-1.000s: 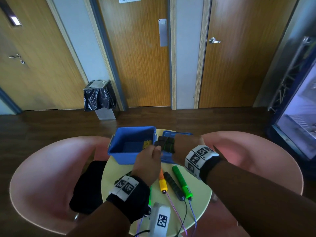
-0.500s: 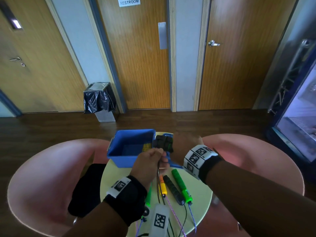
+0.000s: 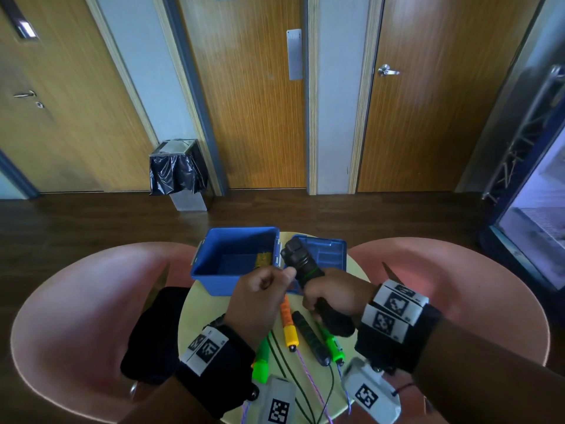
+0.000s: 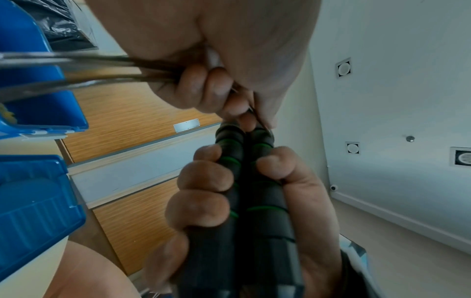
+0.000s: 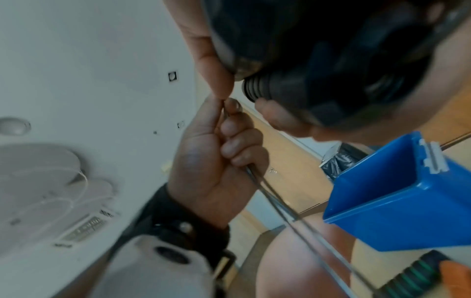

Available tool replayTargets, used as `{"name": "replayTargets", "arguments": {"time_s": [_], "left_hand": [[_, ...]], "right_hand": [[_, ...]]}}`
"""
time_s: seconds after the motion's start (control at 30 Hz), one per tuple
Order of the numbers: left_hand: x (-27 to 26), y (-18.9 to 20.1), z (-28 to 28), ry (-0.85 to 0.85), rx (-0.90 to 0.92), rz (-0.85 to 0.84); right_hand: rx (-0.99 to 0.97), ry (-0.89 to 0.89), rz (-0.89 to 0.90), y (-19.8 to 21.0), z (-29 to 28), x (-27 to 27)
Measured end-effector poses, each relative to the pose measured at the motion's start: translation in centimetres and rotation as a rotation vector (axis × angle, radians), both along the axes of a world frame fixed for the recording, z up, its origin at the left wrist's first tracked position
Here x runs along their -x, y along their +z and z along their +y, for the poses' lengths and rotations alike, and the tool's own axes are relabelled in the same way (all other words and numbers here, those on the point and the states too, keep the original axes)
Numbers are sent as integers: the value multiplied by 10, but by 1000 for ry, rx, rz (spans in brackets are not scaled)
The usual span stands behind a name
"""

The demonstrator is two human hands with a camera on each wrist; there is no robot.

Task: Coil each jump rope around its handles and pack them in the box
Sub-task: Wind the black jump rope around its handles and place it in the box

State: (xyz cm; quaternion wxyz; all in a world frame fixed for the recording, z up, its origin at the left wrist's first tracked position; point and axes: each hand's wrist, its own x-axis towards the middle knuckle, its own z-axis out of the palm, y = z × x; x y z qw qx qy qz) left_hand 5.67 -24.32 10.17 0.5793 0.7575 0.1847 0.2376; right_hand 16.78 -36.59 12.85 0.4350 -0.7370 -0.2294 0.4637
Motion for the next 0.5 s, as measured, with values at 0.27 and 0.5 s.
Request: {"name": "replayTargets", "arguments": {"time_s": [0.27, 0.5], "left_hand": [[-6, 19, -1, -61, 106, -56], [-14, 34, -11, -149, 473, -72]], "right_hand": [[-321, -31, 692, 8, -16, 8], [-450, 26, 775, 20, -20, 9]]}}
